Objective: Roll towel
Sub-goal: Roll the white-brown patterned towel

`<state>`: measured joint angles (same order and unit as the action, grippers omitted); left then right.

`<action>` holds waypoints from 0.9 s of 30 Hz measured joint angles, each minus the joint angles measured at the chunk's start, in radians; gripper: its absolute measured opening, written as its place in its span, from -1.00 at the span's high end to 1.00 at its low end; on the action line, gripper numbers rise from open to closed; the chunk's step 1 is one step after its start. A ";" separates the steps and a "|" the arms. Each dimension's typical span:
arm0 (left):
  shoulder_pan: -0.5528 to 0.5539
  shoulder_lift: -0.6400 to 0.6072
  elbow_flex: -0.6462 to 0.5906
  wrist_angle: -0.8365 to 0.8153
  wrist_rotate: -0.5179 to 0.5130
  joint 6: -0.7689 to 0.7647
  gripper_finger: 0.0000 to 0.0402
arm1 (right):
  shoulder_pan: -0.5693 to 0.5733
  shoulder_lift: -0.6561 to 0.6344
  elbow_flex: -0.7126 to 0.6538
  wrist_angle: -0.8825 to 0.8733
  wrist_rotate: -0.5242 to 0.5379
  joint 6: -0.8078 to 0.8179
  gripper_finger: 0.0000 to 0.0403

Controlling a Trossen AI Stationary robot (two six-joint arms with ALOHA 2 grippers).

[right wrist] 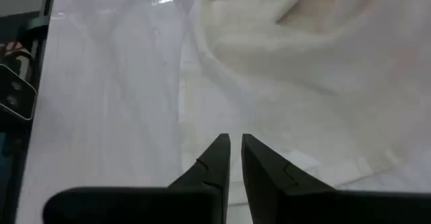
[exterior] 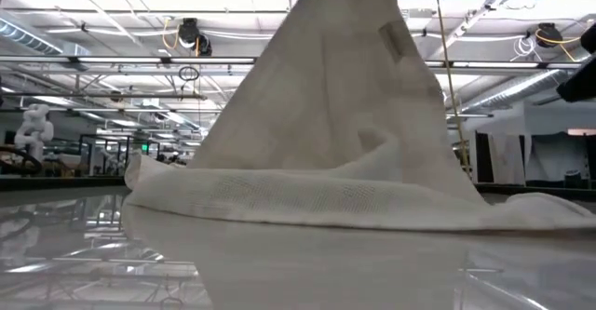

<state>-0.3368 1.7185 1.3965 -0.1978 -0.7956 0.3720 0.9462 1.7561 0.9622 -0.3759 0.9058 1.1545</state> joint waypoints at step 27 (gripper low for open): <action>-0.051 0.103 0.000 0.130 0.245 -0.356 0.98 | -0.033 -0.041 -0.122 0.062 0.148 -0.014 0.85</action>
<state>-0.3880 1.8214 1.3964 -0.0677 -0.5509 0.0162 0.9136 1.7151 0.8397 -0.3143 1.0538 1.1401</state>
